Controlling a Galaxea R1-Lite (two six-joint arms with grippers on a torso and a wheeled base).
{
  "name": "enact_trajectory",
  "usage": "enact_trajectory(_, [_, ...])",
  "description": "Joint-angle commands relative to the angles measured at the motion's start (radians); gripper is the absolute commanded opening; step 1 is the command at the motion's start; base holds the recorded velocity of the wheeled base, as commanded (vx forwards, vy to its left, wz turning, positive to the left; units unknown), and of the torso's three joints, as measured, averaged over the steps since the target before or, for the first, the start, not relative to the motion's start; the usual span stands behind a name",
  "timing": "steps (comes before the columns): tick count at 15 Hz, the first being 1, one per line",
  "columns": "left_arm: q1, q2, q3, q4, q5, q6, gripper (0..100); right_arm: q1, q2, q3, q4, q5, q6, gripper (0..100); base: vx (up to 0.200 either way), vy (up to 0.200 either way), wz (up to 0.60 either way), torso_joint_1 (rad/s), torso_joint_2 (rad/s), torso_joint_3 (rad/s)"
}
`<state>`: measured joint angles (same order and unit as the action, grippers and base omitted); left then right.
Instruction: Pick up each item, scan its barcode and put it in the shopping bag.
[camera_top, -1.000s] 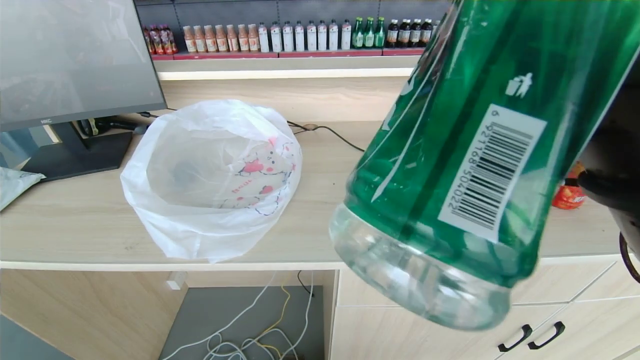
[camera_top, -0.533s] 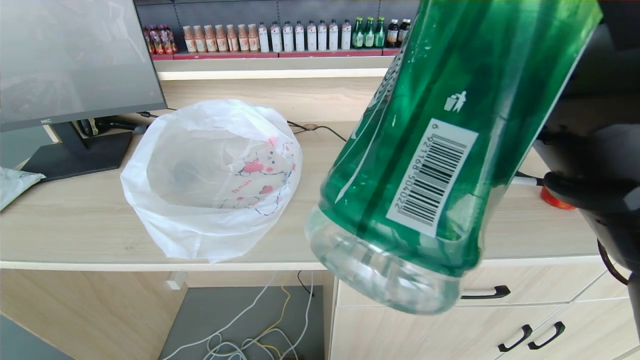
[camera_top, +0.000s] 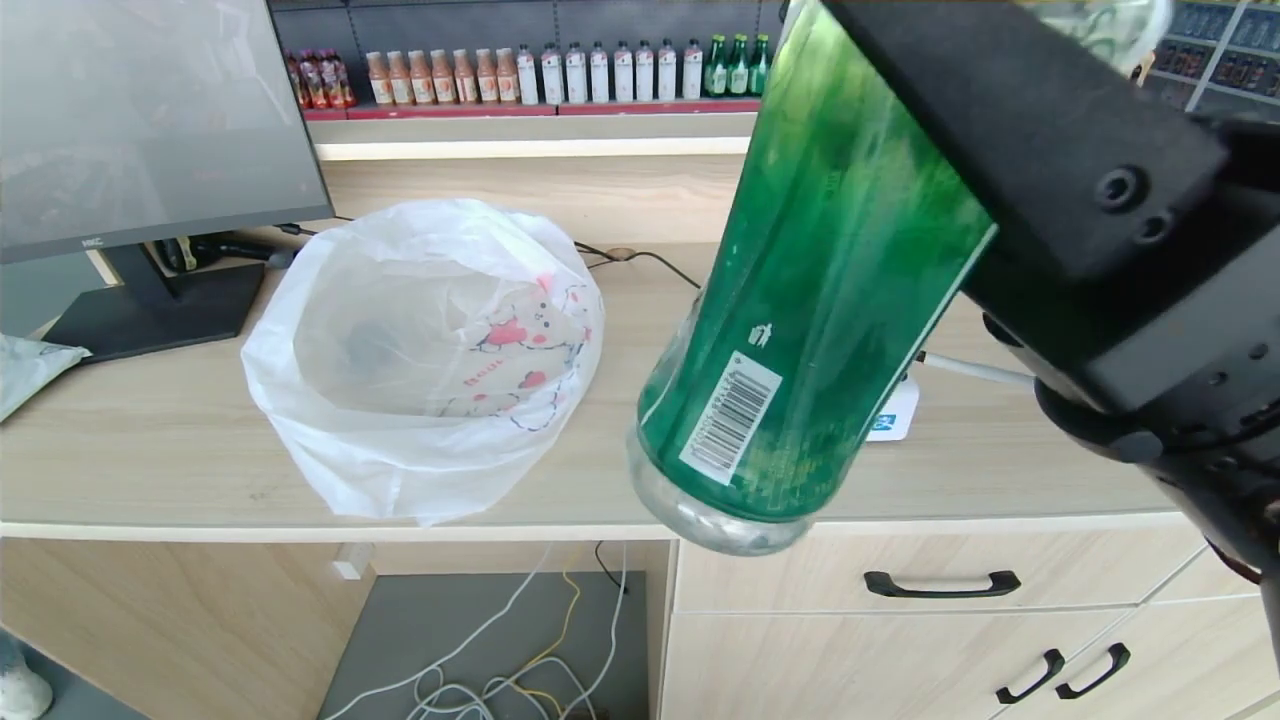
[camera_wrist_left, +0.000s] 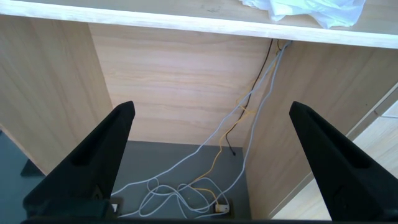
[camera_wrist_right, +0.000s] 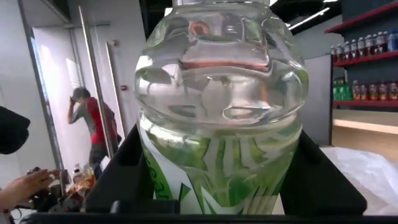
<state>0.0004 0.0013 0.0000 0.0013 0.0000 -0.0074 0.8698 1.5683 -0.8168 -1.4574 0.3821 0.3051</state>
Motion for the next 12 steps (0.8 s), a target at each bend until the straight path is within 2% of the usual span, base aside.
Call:
enact_trajectory(1, [0.000, 0.000, 0.000, -0.001, 0.000, 0.000, 100, -0.005, -0.082, 0.010, 0.106, -0.049, -0.092, 0, 0.000, 0.000, 0.00, 0.000, 0.00, 0.000])
enact_trajectory(3, [0.000, 0.000, 0.000, 0.000, 0.000, 0.000, 100, -0.005, -0.125, 0.008, 0.224, -0.135, -0.247, 0, 0.000, 0.000, 0.00, 0.000, 0.00, 0.000])
enact_trajectory(6, [0.000, 0.000, 0.000, 0.000, 0.000, 0.003, 100, -0.005, -0.134, 0.002, 0.249, -0.215, -0.442, 0, 0.000, 0.000, 0.00, 0.000, 0.00, 0.000])
enact_trajectory(8, [0.000, 0.000, 0.000, 0.000, 0.000, 0.009, 100, -0.011, -0.126, 0.013, 0.239, -0.381, -0.455, 0, 0.000, 0.000, 0.00, 0.000, 0.00, 0.000])
enact_trajectory(10, [0.000, 0.000, 0.000, 0.000, 0.000, 0.014, 100, -0.029, -0.103, 0.019, 0.190, -0.454, -0.466, 0, 0.000, 0.000, 0.00, 0.000, 0.00, 0.000])
enact_trajectory(12, [0.000, 0.000, 0.000, 0.000, 0.000, 0.011, 100, -0.075, -0.093, 0.088, 0.135, -0.537, -0.489, 0, 0.000, 0.000, 0.00, 0.000, 0.00, 0.000])
